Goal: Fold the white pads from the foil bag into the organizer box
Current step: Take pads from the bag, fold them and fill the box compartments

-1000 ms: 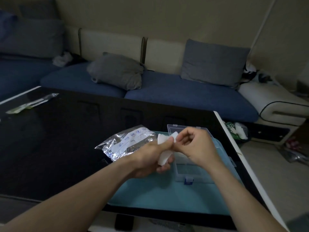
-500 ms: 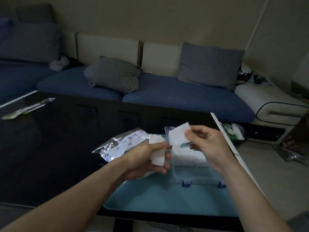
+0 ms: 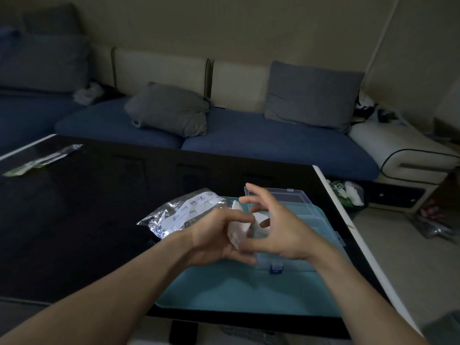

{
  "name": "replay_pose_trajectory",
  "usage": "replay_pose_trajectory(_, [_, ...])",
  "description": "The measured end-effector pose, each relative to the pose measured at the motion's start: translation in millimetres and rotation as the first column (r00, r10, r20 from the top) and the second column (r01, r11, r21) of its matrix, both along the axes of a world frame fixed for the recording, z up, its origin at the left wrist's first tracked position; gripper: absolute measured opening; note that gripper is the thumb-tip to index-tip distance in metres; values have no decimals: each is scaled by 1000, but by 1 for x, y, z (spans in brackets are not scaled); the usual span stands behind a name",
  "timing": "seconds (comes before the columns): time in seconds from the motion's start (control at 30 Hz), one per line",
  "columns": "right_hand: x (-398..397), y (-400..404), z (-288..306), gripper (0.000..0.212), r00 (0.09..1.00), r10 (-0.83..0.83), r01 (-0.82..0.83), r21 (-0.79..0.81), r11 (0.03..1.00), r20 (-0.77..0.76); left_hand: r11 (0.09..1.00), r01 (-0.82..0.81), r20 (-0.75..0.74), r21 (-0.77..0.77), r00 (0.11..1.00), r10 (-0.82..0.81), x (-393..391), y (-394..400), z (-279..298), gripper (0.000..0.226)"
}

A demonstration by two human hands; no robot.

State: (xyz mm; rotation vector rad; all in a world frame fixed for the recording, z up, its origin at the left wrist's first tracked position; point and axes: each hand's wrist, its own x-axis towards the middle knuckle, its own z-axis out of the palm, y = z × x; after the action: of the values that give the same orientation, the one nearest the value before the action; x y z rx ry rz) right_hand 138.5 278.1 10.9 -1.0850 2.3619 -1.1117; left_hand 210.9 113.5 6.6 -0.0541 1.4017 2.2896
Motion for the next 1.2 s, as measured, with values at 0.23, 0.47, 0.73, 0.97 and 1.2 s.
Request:
replay_pose_trajectory(0.23, [8, -8, 0, 108, 983, -5, 11, 29, 1000, -185, 986, -51, -45, 158, 997, 59, -3, 8, -1, 16])
replay_pose_trajectory(0.47, [8, -10, -3, 118, 986, 26, -21, 30, 999, -167, 996, -3, -36, 84, 999, 6, -2, 3, -4, 16])
replay_pose_trajectory(0.73, [9, -13, 7, 119, 934, 70, -57, 46, 997, -351, 996, 56, -50, 76, 997, -52, -2, 5, -2, 18])
replay_pose_trajectory(0.97, [8, -13, 4, 100, 913, 8, 34, 96, 995, -408, 1000, -14, -21, 9, 1000, 15, -6, 2, -7, 42])
replay_pose_trajectory(1.2, [10, -14, 3, 85, 918, -12, 6, -16, 1000, -396, 1000, -26, -21, 5, 999, 27, -7, 6, -7, 27])
